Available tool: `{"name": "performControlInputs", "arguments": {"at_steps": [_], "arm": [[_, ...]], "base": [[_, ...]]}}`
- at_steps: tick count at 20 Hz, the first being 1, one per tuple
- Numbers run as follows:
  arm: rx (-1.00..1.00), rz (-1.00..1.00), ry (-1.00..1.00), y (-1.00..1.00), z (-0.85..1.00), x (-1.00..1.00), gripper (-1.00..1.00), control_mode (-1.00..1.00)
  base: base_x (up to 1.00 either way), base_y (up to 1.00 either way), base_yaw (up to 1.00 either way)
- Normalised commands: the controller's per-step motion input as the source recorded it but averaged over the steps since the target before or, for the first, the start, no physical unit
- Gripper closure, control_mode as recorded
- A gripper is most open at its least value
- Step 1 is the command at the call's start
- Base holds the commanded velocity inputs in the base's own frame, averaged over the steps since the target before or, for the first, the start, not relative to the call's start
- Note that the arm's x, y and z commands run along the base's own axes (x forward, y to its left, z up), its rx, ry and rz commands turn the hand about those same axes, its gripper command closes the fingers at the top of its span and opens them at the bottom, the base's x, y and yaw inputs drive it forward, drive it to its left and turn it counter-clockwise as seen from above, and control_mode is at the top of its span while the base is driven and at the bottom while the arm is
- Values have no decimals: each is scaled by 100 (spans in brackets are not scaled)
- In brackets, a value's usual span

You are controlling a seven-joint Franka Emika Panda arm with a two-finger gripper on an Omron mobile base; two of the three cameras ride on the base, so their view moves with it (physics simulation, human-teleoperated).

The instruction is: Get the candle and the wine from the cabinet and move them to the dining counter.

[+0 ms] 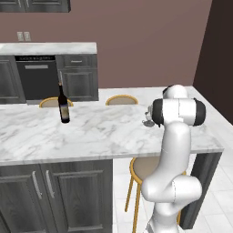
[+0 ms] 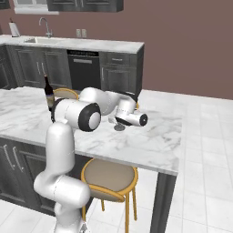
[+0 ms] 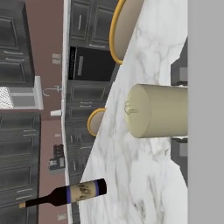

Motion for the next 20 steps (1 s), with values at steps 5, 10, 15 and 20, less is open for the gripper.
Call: {"name": "performControlInputs", "arguments": {"at_steps": [5,10,15,20], "arm": [[0,0,0,0,0,0,-100,-100],[0,0,0,0,0,0,-100,-100],[0,0,0,0,0,0,-100,-100],[0,0,-1,-2,25,-3,-100,-100]], "base": [[0,0,0],[0,0,0],[0,0,0],[0,0,0]]}}
